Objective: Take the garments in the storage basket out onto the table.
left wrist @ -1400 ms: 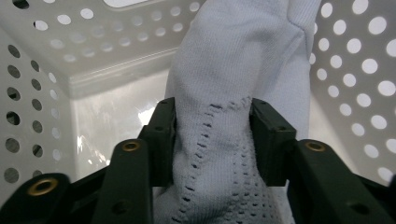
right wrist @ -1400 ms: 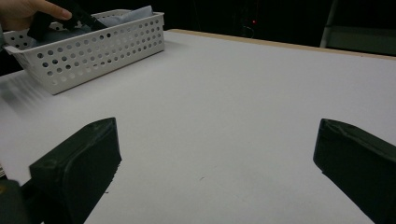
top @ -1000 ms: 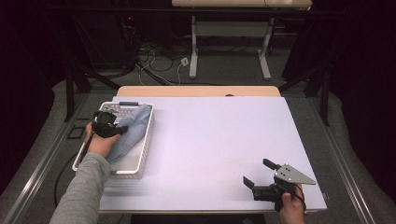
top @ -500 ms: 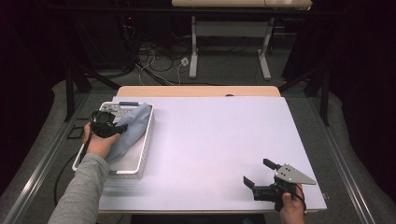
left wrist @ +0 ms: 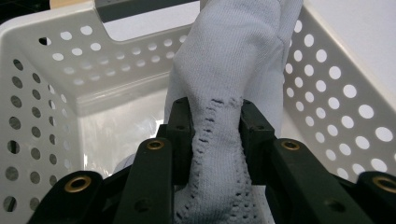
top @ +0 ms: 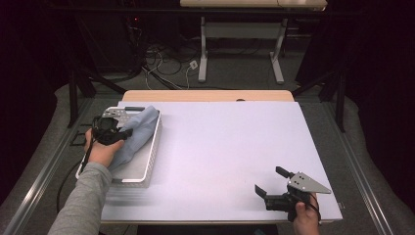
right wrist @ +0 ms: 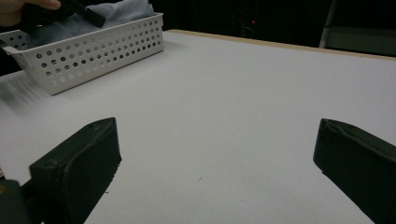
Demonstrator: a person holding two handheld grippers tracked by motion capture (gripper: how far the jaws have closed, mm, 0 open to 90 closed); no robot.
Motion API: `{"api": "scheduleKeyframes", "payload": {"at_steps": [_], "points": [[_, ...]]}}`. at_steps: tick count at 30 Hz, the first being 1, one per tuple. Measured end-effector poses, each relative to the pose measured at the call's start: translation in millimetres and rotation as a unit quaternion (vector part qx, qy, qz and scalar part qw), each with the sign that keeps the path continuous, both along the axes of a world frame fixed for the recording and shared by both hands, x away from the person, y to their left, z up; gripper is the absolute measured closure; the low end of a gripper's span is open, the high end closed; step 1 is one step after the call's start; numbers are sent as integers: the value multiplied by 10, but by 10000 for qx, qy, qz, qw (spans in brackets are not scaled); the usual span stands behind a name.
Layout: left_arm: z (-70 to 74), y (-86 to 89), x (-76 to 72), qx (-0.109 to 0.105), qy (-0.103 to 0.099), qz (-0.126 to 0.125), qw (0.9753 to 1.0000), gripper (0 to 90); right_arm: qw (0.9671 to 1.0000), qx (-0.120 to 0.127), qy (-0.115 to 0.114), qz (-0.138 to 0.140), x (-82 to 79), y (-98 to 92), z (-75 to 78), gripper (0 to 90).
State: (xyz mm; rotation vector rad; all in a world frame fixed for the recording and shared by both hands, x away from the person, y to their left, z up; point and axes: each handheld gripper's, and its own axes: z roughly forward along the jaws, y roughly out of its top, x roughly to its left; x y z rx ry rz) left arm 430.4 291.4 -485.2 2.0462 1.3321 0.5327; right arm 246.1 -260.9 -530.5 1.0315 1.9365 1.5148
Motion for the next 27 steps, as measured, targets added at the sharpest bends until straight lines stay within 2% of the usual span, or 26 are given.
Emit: {"api": "scheduleKeyframes", "payload": {"at_steps": [21, 27], "points": [[119, 70, -87, -187, -370, 60, 9991, 704, 10000, -13, -12, 14, 4, 3, 0, 4], [159, 84, -111, -295, -482, 107, 9983, 704, 10000, 5, 7, 1, 1, 3, 0, 4]]}}
